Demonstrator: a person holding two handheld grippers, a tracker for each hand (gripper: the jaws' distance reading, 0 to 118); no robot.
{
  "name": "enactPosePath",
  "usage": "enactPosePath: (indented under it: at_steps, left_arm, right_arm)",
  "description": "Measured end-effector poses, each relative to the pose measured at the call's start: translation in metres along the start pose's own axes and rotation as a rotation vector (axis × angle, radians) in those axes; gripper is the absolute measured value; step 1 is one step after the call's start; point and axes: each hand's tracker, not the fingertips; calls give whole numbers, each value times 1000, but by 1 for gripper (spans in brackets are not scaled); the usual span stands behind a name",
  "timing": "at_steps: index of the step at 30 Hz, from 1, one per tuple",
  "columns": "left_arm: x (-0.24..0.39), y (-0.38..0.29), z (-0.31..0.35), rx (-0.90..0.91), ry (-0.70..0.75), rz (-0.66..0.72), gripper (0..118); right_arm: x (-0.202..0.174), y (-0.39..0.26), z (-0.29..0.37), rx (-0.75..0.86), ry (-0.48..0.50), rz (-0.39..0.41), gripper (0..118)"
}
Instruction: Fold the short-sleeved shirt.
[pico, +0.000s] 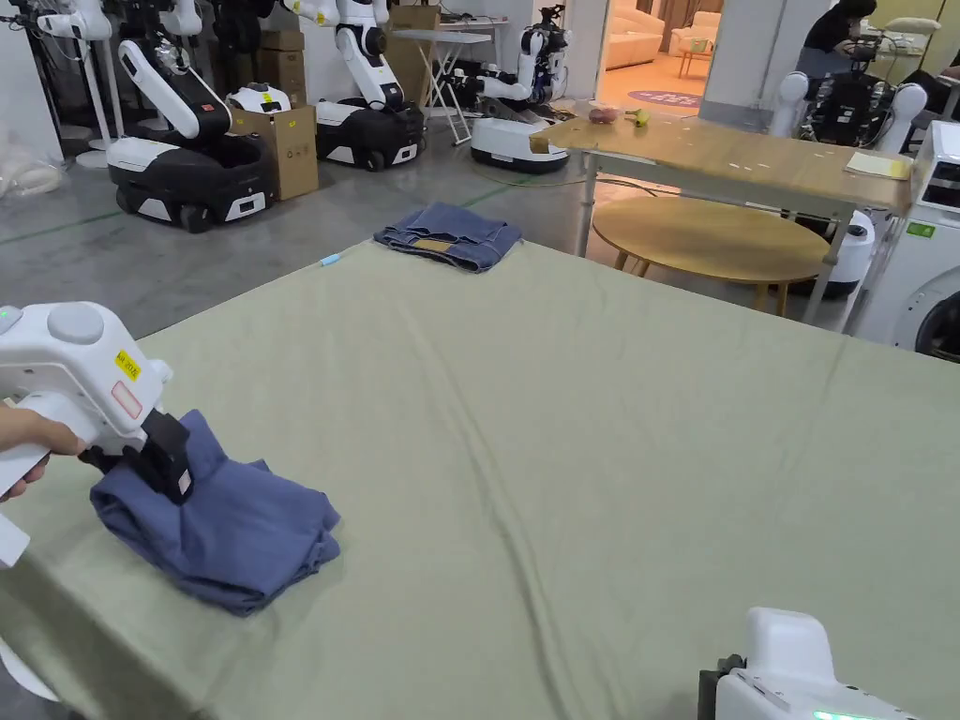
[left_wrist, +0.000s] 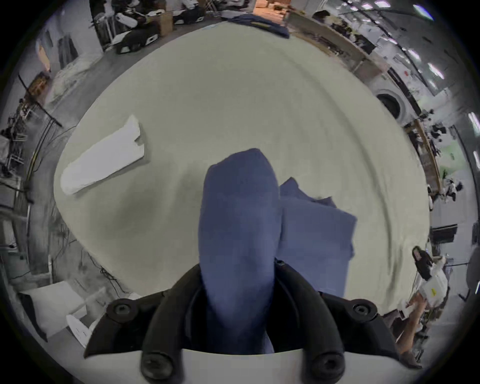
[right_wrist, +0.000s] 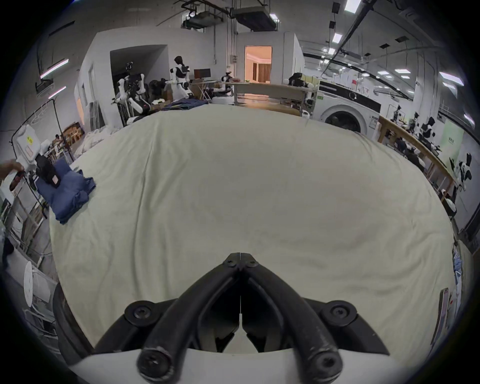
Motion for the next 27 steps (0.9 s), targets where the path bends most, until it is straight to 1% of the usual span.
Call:
enactPosePath:
  at_steps: [1, 2, 4, 5, 6, 9, 11, 14, 17, 18, 22, 26, 27]
  left_arm:
    - [1, -1, -4, 5, -1, -3, 25]
    - [8, -8, -4, 7, 18, -3, 40]
    - [16, -12, -5, 32, 115, -41, 44]
    - [19, -12, -2, 34, 158, -72, 52]
    - [17, -15, 4, 40, 152, -78, 54]
    - [23, -21, 23, 67, 166, -89, 54]
    - [21, -20, 39, 124, 200, -99, 54]
    - [32, -25, 61, 230, 210, -99, 54]
    - [68, -44, 73, 362, 127, -222, 54]
    - [70, -38, 65, 385, 114, -238, 54]
    - [134, -72, 43, 505, 49, -330, 53]
    - [214, -120, 7, 653, -5, -406, 53]
    - [228, -125, 4, 720, 19, -471, 53]
  right_arm:
    - [1, 0, -3, -1, 0, 1, 0]
    - [1, -1, -4, -2, -5, 6, 0]
    - [1, 0, -4, -1, -9, 13, 0]
    - [1, 1, -2, -1, -6, 16, 0]
    - [2, 2, -1, 0, -6, 15, 0]
    - [3, 3, 3, 7, -5, 14, 0]
    - [5, 3, 6, 11, -5, 12, 0]
    - [8, 4, 13, 16, -6, 9, 0]
    - [19, 2, 17, 29, -11, -16, 0]
    - [23, 1, 18, 34, -13, -25, 0]
    - [40, -5, 26, 60, -31, -65, 0]
    - [66, -12, 36, 93, -70, -114, 0]
    - [71, -13, 38, 99, -80, -118, 0]
